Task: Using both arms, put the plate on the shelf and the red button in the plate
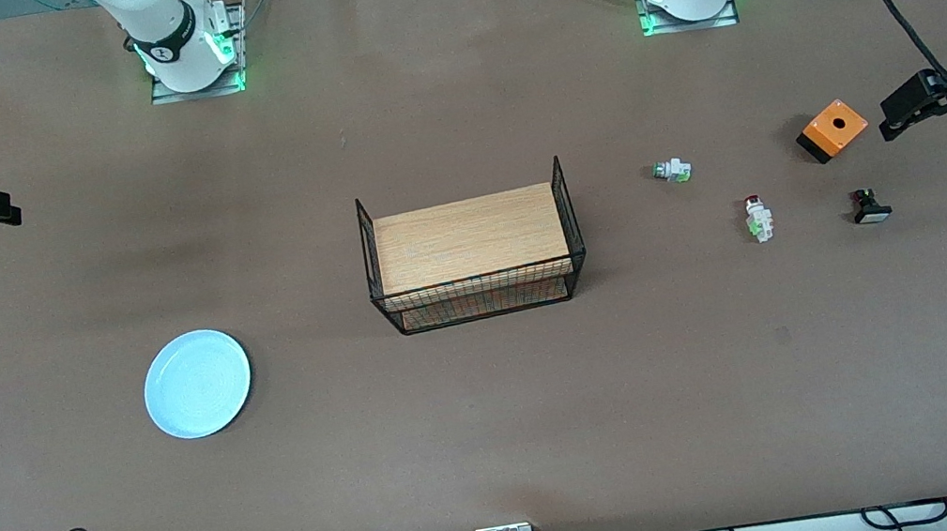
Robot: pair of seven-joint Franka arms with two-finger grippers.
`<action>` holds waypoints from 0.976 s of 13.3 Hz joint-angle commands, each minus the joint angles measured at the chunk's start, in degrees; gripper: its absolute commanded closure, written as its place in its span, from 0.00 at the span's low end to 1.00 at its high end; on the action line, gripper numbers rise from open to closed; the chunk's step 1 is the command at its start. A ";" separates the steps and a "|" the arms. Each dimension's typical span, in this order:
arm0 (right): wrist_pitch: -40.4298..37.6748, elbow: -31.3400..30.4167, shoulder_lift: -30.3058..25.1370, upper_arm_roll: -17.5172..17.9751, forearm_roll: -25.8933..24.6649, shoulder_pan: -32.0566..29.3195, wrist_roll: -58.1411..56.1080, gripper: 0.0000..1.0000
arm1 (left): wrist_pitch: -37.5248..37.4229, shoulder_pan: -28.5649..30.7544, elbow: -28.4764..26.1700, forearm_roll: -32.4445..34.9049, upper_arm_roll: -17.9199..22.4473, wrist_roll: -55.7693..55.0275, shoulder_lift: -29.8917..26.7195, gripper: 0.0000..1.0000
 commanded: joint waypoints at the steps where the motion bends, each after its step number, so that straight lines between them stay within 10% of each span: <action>1: -1.34 1.65 0.59 0.10 0.57 0.07 0.77 0.00 | -0.32 0.28 -0.74 -0.72 -0.18 -0.23 -0.93 0.00; 13: -1.34 1.65 1.90 0.02 0.48 -0.02 0.86 0.00 | -0.40 0.01 -0.65 -0.72 -0.26 -0.49 2.41 0.00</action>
